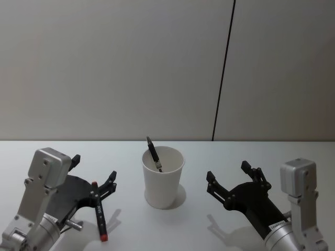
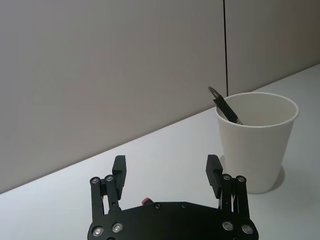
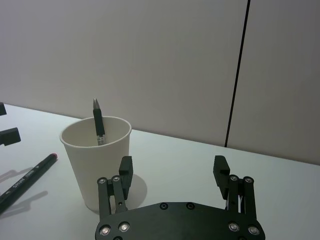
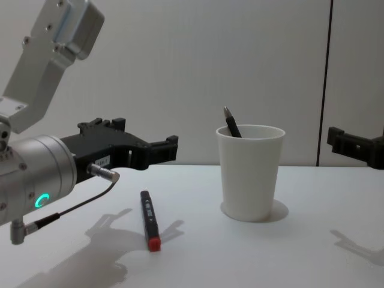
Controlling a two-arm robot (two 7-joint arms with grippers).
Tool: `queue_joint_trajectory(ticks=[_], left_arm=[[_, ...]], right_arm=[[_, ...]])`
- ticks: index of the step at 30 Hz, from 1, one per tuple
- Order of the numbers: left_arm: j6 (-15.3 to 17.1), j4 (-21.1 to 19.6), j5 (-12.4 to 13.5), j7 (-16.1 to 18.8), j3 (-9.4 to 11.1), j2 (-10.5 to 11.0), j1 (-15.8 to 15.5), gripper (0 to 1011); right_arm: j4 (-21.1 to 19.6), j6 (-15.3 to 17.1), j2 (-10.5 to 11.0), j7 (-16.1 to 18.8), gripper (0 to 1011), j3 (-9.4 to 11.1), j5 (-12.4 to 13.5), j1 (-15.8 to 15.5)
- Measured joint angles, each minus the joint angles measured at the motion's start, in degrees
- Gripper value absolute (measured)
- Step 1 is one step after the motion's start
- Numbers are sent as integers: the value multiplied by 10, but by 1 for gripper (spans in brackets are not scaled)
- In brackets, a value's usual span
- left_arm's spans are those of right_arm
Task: Place the pen into the pen holder.
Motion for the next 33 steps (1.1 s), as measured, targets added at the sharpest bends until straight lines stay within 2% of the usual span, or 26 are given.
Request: queue_joint_trajectory(ticks=[16,25,33], left_arm=[[90,-59,-26,0,-15,6,34,1003],[145,-67,-37,-2,-15,-1,32,1003],[181,-61,-45,-5,-14,-12,25,1003]], right_arm=[[0,0,0,0,1001,0,0,0],[0,0,0,0,1001,0,0,0],[0,0,0,0,1001,0,0,0]])
